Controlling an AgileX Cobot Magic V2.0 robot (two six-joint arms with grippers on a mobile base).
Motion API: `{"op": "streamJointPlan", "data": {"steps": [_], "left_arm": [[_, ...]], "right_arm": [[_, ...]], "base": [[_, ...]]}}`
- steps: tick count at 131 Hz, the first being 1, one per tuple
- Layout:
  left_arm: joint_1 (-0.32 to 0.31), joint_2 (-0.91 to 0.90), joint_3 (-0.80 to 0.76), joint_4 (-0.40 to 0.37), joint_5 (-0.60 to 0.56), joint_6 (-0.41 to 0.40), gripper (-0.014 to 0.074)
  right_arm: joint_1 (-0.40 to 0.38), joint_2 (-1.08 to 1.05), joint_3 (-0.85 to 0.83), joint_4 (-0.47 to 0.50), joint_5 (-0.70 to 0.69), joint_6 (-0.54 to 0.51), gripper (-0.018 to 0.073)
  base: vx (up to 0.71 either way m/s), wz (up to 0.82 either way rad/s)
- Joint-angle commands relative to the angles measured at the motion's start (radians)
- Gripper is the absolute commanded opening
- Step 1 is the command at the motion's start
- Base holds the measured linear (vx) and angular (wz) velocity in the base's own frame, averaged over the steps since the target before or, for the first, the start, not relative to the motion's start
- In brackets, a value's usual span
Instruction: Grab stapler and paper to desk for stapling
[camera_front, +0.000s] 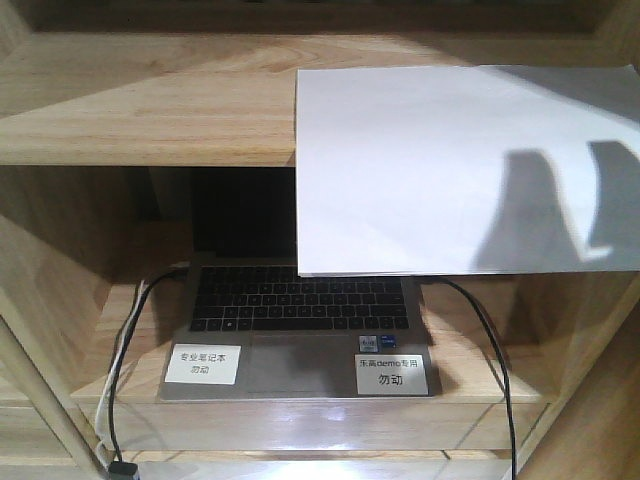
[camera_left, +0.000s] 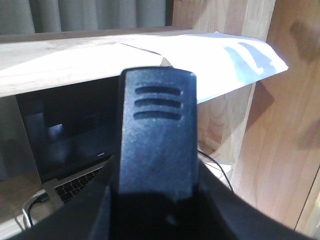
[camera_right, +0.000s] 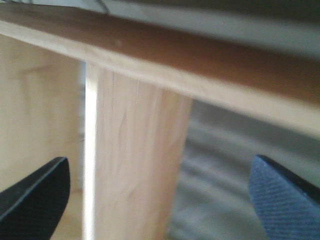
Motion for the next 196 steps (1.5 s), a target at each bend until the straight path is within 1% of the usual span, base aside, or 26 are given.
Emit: {"op": "streamJointPlan", "data": {"steps": [1,30,61,93,122,144,154,167,177,196], "left_arm": [[-0.004,0.015,-0.028,-0.025,-0.120,0.002,0.0000],[-0.004,0.015,-0.028,-0.025,-0.120,0.002,0.0000],[-0.004,0.015,-0.028,-0.025,-0.120,0.002,0.0000],[-0.004,0.015,-0.028,-0.025,-0.120,0.002,0.0000],[-0.004,0.015,-0.028,-0.025,-0.120,0.002,0.0000],[-0.004,0.015,-0.028,-0.025,-0.120,0.002,0.0000],[-0.004,0.015,-0.028,-0.025,-0.120,0.002,0.0000],[-0.004,0.015,-0.028,-0.025,-0.120,0.002,0.0000],[-0.004,0.015,-0.028,-0.025,-0.119,0.002,0.0000],[-0.004,0.015,-0.028,-0.025,-0.119,0.002,0.0000]], "right_arm": [[0.001,-0.037,0.046,-0.017,-0.092,0.016,0.0668],[0.001,-0.193,0.216,-0.017,-0.093,0.030,0.0658],[0.001,-0.365,0.422,-0.006,-0.091,0.075,0.0650],[0.002,-0.456,0.580,-0.006,-0.093,0.121,0.0643],[0.002,-0.465,0.681,-0.008,-0.134,0.154,0.0632],[0.002,-0.465,0.734,-0.017,-0.178,0.212,0.0627],[0.002,-0.464,0.750,-0.047,-0.202,0.237,0.0620],[0.002,-0.439,0.758,-0.115,-0.266,0.268,0.0608],[0.002,-0.396,0.758,-0.141,-0.311,0.270,0.0600],[0.002,-0.283,0.758,-0.143,-0.425,0.262,0.0598]], "base": [[0.00,0.00],[0.00,0.00],[0.00,0.00],[0.00,0.00],[0.00,0.00],[0.00,0.00],[0.00,0.00],[0.00,0.00],[0.00,0.00],[0.00,0.00]]}}
